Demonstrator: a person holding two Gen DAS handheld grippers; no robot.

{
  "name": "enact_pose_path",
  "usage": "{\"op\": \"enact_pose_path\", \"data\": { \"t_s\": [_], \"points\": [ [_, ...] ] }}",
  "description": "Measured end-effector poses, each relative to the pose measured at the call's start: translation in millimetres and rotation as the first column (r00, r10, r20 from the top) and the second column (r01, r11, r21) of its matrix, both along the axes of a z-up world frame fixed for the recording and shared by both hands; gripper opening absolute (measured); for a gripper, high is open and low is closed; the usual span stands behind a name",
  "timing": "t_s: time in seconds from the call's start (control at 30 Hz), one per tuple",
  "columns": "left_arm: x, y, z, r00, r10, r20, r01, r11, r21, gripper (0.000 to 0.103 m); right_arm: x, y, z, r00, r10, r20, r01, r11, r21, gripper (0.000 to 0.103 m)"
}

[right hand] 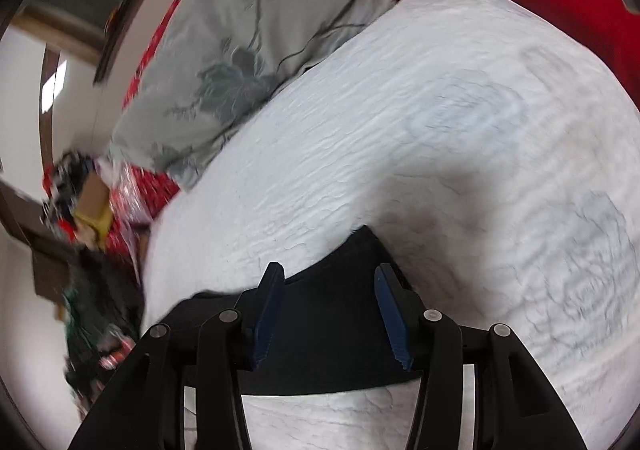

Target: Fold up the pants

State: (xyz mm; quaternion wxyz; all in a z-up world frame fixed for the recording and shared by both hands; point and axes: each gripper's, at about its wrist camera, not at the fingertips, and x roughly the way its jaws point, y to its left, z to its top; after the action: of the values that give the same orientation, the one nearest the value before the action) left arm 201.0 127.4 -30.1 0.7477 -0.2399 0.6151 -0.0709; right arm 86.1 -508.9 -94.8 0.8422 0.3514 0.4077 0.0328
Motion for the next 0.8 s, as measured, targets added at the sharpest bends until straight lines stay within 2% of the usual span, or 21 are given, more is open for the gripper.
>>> {"op": "enact_pose_path", "data": {
  "t_s": [0.1,0.4,0.47,0.53,0.6,0.63,0.7,0.73,0.8],
  "points": [
    [11.1,-9.7,-18.2,0.997,-0.036,-0.064,0.037,0.999,0.012,0.047,7.6,4.3,0.9,1.0,0.022,-0.022,-0.023,0.999,-0.035,0.05],
    [14.0,-25.1,-36.6,0.994,-0.045,-0.104,0.044,0.999,-0.005,0.047,20.0,-2.5,-13.9,0.995,0.037,-0.088,-0.043,0.996,-0.075,0.05],
    [13.6,-28.8,-35.0,0.996,-0.024,-0.092,0.025,1.0,0.013,0.047,25.9,2.3,-15.8,0.994,0.051,-0.096,-0.061,0.993,-0.102,0.042],
    [10.6,-32.3,-33.5,0.997,-0.002,-0.074,0.006,0.999,0.051,0.046,29.7,9.3,-17.2,0.99,0.07,-0.121,-0.088,0.984,-0.154,0.008],
    [7.6,-35.9,-32.7,0.998,0.002,-0.061,0.004,0.996,0.089,0.032,31.9,15.3,-16.7,0.987,0.076,-0.143,-0.106,0.97,-0.219,0.008],
    [6.1,-40.0,-32.1,0.998,-0.006,-0.058,0.013,0.994,0.108,0.021,31.6,17.0,-15.0,0.987,0.081,-0.141,-0.112,0.966,-0.233,0.007],
    [1.5,-35.9,-25.8,0.999,0.012,-0.04,-0.008,0.996,0.09,0.019,32.6,20.9,-7.4,0.987,0.089,-0.131,-0.121,0.957,-0.264,0.007],
    [-2.9,-31.3,-15.0,0.999,0.036,0.013,-0.037,0.997,0.065,0.019,32.9,21.3,0.8,0.991,0.087,-0.106,-0.112,0.96,-0.256,0.006],
    [-2.3,-26.5,-4.2,0.995,0.05,0.082,-0.06,0.991,0.12,0.019,31.3,19.3,19.7,0.996,0.084,-0.017,-0.085,0.975,-0.205,0.006]
  ]
}}
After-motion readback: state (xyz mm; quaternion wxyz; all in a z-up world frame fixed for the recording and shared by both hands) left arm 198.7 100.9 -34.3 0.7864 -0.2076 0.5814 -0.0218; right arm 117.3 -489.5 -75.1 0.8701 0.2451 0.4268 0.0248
